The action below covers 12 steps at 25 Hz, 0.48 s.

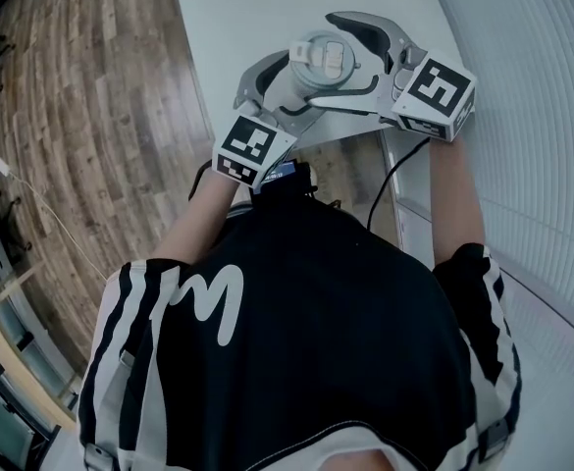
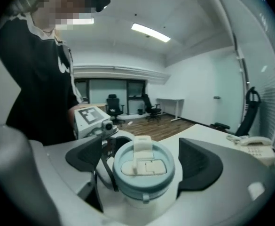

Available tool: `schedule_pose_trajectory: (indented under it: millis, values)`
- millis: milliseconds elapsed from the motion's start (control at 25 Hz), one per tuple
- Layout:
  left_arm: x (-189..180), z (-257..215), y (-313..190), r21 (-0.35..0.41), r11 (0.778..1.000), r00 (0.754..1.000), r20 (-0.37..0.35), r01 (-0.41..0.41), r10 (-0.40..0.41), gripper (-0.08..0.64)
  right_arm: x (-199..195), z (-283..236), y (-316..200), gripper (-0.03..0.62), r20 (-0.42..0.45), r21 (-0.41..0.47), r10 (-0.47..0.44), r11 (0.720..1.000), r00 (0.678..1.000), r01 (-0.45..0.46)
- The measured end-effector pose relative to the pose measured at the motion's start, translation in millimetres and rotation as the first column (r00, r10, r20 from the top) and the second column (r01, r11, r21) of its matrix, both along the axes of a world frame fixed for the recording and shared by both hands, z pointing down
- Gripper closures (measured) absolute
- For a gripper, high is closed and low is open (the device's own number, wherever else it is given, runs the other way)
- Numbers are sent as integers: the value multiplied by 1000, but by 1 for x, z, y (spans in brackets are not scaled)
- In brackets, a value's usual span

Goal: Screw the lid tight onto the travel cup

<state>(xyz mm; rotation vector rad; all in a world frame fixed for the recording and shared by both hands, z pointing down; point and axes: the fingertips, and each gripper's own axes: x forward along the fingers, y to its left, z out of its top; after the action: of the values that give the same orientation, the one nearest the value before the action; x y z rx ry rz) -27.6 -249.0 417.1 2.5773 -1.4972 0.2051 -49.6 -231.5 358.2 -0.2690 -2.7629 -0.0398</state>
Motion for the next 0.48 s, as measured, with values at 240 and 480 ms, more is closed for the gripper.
schedule_pose_trajectory:
  millis: [240,480]
  values:
    - [-3,2,2,-2,1000,1000,-2,-1,1,181,-5,24,-4,147,-76,-9,-89,996,993,88]
    - [0,4,1,4,1000,1000,4,-1,1,181,-3,25,-8,149,-30,-30,30,999,999,-31]
